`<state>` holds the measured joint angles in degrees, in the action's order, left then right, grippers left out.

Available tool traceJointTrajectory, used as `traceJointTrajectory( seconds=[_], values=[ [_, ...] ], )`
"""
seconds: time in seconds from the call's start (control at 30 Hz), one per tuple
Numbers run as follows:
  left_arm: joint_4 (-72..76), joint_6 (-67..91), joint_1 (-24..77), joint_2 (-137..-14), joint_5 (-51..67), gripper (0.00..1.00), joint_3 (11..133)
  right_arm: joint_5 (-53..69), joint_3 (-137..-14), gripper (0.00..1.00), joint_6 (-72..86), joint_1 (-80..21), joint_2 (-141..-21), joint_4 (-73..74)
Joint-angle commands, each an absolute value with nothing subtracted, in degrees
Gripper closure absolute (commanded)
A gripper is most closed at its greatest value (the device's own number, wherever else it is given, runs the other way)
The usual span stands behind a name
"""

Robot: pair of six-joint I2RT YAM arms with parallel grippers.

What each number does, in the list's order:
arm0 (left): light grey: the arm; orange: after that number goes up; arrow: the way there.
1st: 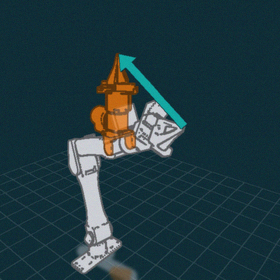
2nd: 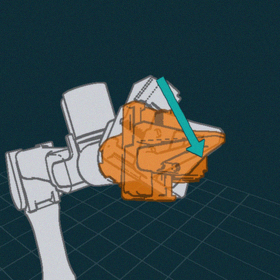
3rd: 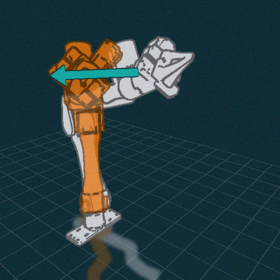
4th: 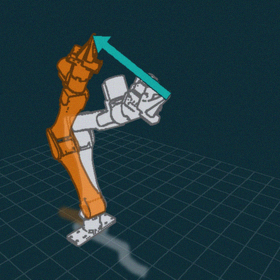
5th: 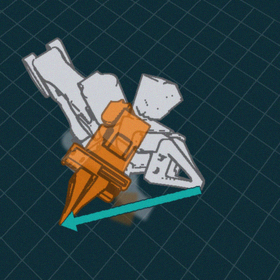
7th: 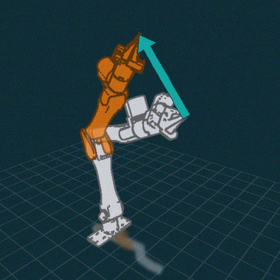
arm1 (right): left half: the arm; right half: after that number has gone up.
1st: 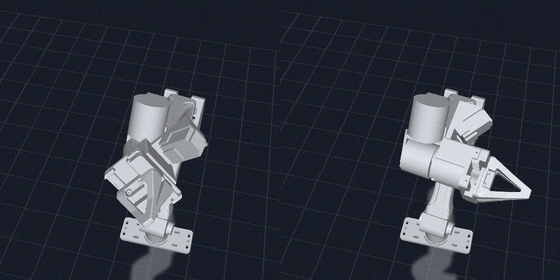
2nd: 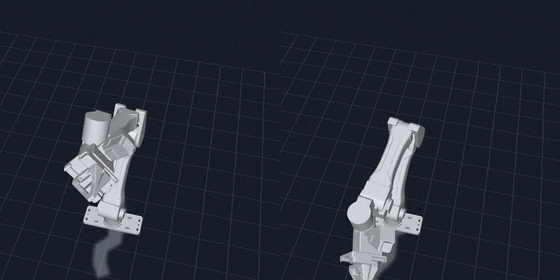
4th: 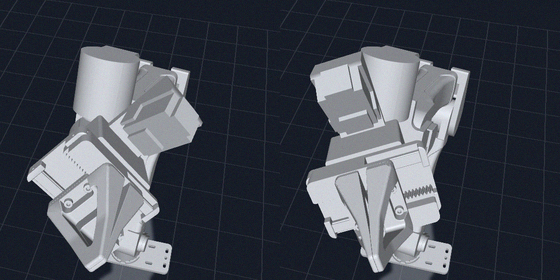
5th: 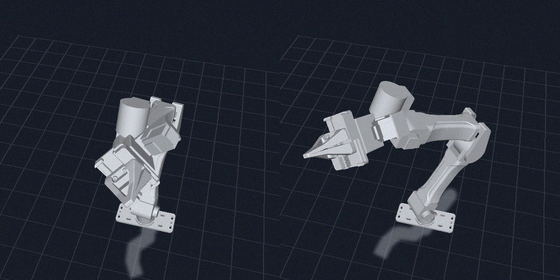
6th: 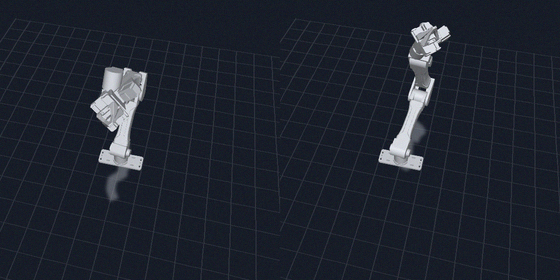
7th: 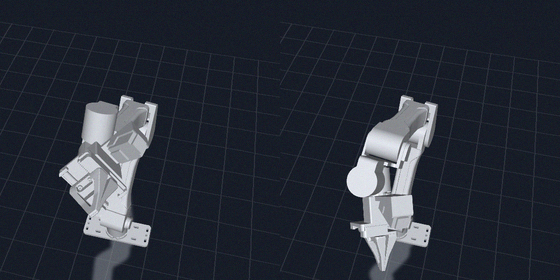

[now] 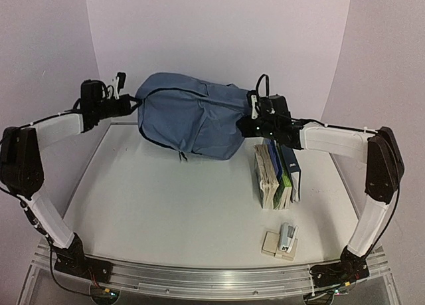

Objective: Pack the student bag
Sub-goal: Adjust the student bag at the center of the board.

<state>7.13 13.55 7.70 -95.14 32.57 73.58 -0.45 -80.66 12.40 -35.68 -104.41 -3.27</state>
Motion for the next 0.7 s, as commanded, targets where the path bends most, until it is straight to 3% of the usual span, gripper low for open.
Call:
traceJointTrajectory(
  seconds=[0.0,0.13,0.27,0.5,0.67],
  values=[
    [-12.19,7.17,7.90,-86.68,33.58,1.00,86.14,1.64,-78.94,0.62,13.47,-36.09,-98.06,-4.32],
    [-25.33,6.51,7.92,-86.92,37.97,1.00,95.83,2.28,-77.14,0.39,13.80,-36.05,-93.79,-3.85],
    [-29.74,6.40,8.36,-88.28,42.34,1.00,100.35,4.34,-75.33,0.26,13.45,-36.12,-90.20,-3.46],
    [-31.48,8.28,10.91,-91.87,42.68,1.00,105.90,8.02,-73.26,0.19,12.87,-37.79,-86.70,-2.47],
    [-36.89,6.53,16.78,-97.05,41.15,1.00,113.92,4.08,-73.37,0.16,12.96,-45.87,-86.61,-3.31]
  ],
)
